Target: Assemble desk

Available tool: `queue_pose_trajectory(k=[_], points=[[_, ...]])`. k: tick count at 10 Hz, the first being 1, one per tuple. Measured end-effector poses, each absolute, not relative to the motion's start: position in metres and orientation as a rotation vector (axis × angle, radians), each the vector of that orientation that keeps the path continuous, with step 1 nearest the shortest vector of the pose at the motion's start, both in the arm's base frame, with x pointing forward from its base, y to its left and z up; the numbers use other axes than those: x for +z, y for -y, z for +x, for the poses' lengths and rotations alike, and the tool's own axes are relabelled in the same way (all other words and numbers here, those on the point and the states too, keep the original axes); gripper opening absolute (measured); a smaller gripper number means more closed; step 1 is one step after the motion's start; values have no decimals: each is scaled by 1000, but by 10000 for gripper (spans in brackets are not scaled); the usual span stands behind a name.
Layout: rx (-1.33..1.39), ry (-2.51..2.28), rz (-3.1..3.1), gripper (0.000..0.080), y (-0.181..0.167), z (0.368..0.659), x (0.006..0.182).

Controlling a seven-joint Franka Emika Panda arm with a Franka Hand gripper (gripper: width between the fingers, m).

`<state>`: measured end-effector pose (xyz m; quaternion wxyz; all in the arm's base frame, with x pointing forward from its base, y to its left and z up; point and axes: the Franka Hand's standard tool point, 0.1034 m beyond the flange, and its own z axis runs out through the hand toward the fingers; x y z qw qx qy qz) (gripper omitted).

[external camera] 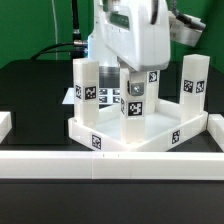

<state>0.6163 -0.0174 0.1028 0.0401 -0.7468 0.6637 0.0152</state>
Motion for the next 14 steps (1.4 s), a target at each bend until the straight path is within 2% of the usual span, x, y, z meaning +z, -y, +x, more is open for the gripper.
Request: queue_pose_trajectory(k=[4,5,6,7,8,14], points=[[63,-2292,-2025,289,15,617,102],[65,-2290,-2026,442,15,617,102],[65,-2277,-2041,442,15,617,102],[68,-2220,-2104,569,16,616,101],[92,-2142,-2187,633,19,614,101],[72,-1506,-2713,648,16,616,102]])
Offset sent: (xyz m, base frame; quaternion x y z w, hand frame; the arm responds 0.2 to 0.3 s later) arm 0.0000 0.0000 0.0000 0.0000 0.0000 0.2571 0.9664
